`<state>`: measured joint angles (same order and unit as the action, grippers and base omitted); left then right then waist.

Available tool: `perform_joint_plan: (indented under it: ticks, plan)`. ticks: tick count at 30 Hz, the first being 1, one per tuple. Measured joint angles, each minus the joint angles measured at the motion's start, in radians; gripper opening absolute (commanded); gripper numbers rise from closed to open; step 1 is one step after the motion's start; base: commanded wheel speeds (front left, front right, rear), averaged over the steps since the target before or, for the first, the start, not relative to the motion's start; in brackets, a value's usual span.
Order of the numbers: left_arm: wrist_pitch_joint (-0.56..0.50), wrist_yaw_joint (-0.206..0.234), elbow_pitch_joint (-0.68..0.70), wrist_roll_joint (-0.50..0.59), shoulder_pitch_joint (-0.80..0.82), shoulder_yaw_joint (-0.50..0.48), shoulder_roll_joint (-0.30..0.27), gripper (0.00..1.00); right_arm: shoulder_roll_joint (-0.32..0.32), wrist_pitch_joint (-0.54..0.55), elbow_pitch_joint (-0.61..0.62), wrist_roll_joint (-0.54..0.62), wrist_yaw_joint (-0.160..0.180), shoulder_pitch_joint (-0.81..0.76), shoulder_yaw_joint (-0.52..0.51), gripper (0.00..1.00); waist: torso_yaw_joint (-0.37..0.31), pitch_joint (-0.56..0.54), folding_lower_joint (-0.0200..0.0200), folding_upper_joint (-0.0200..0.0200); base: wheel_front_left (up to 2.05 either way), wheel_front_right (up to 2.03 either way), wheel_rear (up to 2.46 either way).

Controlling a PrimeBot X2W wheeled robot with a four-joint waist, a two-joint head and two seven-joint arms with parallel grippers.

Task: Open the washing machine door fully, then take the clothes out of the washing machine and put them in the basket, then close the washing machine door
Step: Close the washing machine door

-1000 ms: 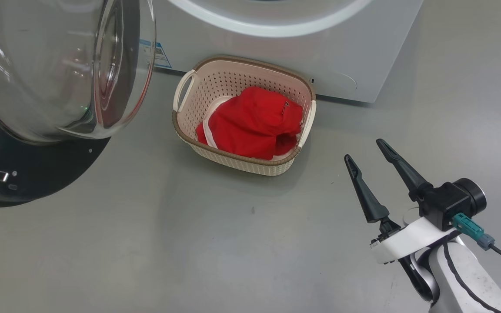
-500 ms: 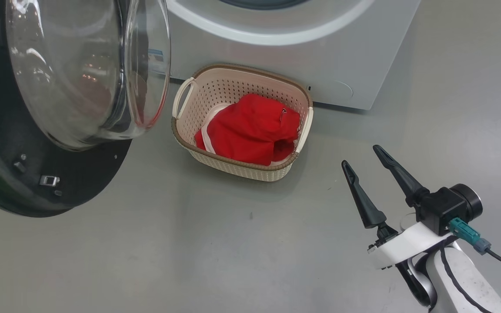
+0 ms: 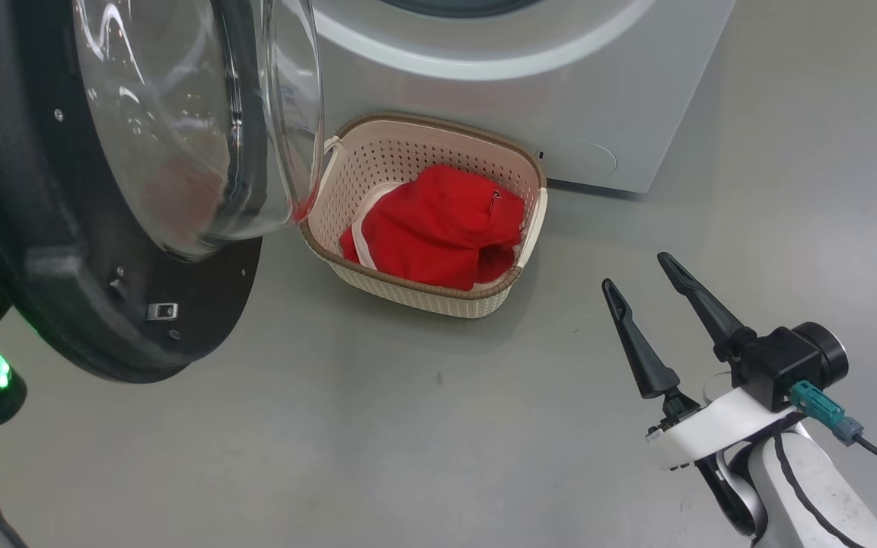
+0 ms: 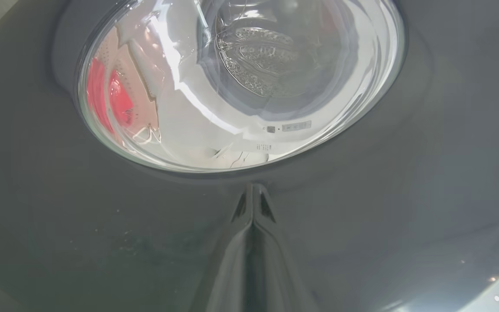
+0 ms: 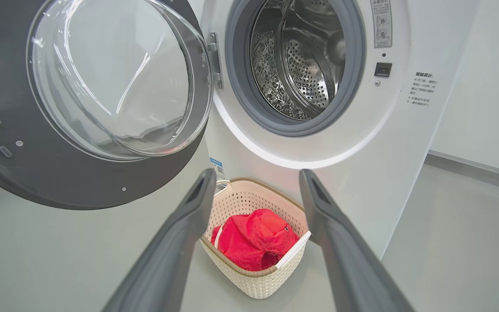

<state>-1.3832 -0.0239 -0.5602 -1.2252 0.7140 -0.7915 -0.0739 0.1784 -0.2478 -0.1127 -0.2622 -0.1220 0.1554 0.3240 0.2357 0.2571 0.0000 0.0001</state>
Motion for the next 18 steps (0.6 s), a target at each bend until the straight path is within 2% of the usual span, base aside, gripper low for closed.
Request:
perform_joint_plan:
  ticks: [7, 18]
  plan:
    - [-0.037, -0.008, 0.057, -0.018, -0.021, 0.022, 0.058, 0.00, -0.007, 0.000, 0.001, 0.000, 0.000, 0.000, -0.007, 1.00, -0.006, -0.002, 0.0000, 0.0000, 0.00, 0.00, 0.00]
    - [-0.060, -0.006, 0.123, -0.053, -0.067, 0.060, 0.063, 0.00, -0.022, 0.000, -0.001, 0.000, 0.000, 0.000, -0.006, 1.00, -0.025, -0.012, 0.0000, 0.0000, 0.00, 0.00, 0.00]
